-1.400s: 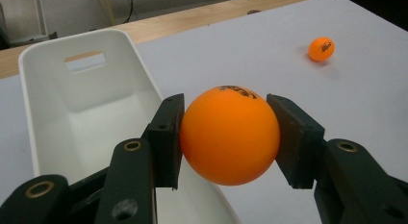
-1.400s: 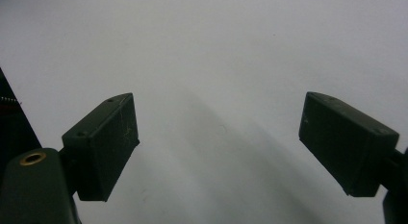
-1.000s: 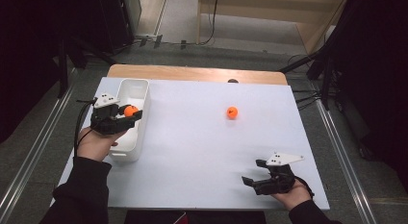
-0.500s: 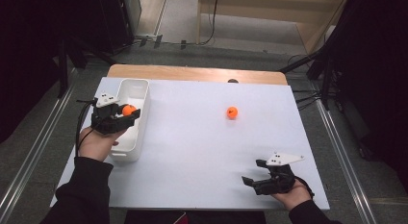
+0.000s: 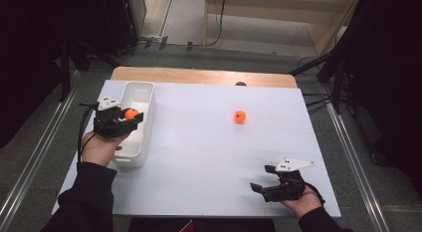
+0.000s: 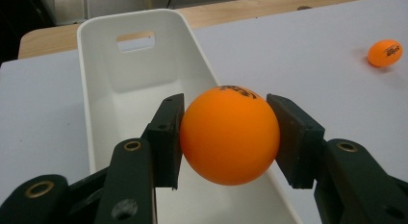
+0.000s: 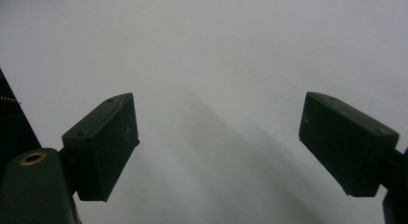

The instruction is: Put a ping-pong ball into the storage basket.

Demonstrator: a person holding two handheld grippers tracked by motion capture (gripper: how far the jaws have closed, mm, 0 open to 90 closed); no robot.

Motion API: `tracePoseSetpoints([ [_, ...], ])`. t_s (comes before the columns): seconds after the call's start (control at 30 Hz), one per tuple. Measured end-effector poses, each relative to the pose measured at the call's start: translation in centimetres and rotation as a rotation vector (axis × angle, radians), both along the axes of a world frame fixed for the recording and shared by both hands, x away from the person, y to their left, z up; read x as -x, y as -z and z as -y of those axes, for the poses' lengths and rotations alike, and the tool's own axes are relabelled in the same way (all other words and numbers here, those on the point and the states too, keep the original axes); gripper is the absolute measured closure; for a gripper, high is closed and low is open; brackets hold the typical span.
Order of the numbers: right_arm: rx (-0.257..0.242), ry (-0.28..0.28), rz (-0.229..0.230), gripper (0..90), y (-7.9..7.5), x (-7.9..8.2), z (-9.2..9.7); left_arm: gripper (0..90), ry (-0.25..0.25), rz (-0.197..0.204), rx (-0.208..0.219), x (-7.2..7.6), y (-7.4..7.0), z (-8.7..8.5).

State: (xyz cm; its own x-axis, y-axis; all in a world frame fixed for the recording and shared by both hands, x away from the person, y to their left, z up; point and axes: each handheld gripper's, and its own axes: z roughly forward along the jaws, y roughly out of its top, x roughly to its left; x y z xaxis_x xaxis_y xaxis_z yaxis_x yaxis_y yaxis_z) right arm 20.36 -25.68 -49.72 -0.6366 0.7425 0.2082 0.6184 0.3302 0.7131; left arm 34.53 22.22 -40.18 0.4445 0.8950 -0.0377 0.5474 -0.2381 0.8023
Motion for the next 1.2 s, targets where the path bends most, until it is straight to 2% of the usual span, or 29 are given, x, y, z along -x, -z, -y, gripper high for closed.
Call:
tracePoseSetpoints([
  [0.53,-0.001,0.004,0.002,12.1,0.0,0.0,0.1,50.3,-0.022,-0.031,-0.018,-0.3,1.0,-0.5],
  [0.7,0.0,0.003,0.003,12.2,0.0,0.0,0.1,50.3,-0.034,-0.042,0.008,-0.4,1.1,-0.8],
  [1.2,-0.001,0.004,0.003,12.2,0.0,0.0,0.1,50.4,-0.029,-0.043,0.0,-0.4,1.1,-0.7],
])
